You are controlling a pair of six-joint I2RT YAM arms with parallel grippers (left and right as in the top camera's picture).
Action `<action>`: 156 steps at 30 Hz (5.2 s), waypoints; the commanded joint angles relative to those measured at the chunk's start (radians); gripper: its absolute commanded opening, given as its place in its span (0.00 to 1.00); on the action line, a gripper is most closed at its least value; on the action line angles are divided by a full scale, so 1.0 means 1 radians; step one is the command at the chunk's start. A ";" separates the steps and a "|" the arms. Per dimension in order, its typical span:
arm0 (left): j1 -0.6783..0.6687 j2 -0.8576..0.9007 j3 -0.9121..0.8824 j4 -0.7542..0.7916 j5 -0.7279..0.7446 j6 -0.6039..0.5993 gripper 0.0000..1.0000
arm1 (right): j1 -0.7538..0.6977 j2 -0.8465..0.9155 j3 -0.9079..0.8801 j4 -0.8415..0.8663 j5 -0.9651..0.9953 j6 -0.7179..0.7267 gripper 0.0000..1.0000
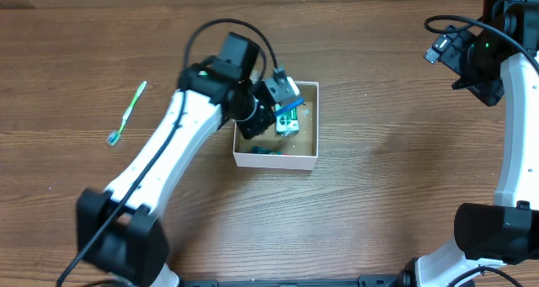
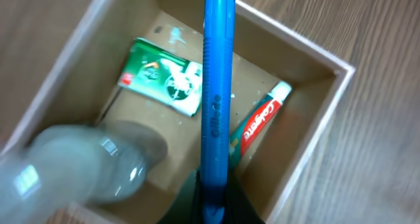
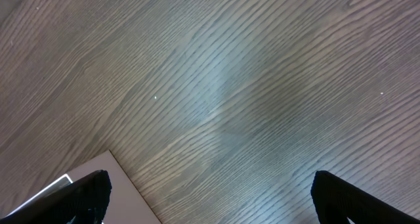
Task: Pack container
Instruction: 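Carry the blue razor over the box and lower it inside, then move left gripper to the green toothbrush and grasp it, then carry the toothbrush over the box and lower it inside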
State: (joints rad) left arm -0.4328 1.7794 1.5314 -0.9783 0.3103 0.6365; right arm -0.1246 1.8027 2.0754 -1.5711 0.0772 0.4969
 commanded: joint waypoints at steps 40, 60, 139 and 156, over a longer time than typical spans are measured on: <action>-0.036 0.145 0.560 -0.312 -0.156 -0.196 0.68 | -0.002 -0.009 0.006 0.002 -0.001 -0.003 1.00; 0.658 0.166 0.396 -0.261 -0.196 -0.521 0.82 | -0.002 -0.009 0.006 0.002 -0.001 -0.003 1.00; -0.112 0.115 0.531 -0.387 -0.115 0.199 0.04 | -0.002 -0.009 0.006 0.002 -0.001 -0.003 1.00; -0.110 0.447 0.474 -0.405 -0.083 0.248 0.04 | -0.002 -0.009 0.006 0.002 -0.001 -0.003 1.00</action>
State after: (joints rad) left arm -0.5476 2.2005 2.0060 -1.3773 0.2298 0.8494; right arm -0.1246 1.8030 2.0754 -1.5707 0.0776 0.4973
